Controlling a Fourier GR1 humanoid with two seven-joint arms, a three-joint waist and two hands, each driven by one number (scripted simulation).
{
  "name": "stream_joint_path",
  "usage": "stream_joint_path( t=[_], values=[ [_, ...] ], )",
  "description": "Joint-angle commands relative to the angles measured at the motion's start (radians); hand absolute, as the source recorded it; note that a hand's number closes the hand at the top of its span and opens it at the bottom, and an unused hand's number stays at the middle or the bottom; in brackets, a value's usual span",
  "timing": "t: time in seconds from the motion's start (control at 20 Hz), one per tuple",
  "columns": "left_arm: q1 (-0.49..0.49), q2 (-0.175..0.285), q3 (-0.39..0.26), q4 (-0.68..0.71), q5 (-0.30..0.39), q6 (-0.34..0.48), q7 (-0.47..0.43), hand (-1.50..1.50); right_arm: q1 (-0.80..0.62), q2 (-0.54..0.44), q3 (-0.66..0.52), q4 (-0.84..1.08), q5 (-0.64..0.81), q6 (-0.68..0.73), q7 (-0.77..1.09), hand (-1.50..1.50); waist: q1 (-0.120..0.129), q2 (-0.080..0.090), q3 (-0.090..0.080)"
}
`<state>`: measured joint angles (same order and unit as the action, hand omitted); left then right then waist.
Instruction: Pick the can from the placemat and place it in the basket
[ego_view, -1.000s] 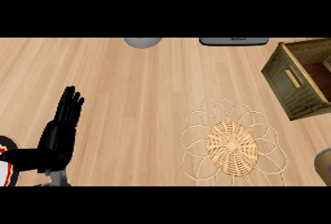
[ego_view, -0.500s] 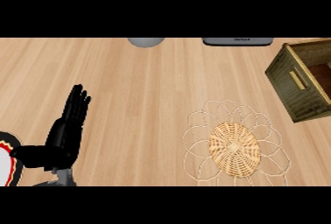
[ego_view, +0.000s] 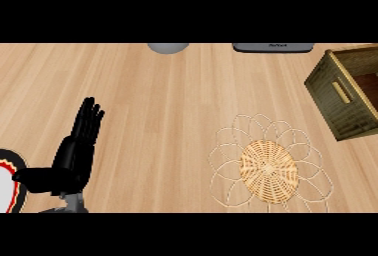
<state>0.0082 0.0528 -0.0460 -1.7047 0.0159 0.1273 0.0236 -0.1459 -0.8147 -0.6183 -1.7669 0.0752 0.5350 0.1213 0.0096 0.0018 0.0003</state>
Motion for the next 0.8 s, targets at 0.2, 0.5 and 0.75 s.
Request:
stream_joint_path(
  t=[0.2, 0.5, 0.75],
  values=[
    [-0.025, 0.034, 0.062, 0.038, 0.040, -0.042, -0.023, 0.00, -0.014, -0.026, 0.054, 0.281, 0.208, -0.064, -0.308, 1.50, -0.004, 0.000, 0.000],
    [-0.023, -0.009, 0.023, 0.034, 0.011, -0.015, -0.017, 0.00, -0.131, -0.059, 0.162, 0.452, 0.322, -0.129, -0.368, 1.50, -0.002, 0.000, 0.000],
    [0.022, 0.008, 0.021, -0.001, 0.013, -0.040, -0.021, 0.00, -0.189, -0.064, 0.164, 0.680, 0.342, -0.156, -0.501, 1.50, 0.004, 0.001, 0.000]
  ],
)
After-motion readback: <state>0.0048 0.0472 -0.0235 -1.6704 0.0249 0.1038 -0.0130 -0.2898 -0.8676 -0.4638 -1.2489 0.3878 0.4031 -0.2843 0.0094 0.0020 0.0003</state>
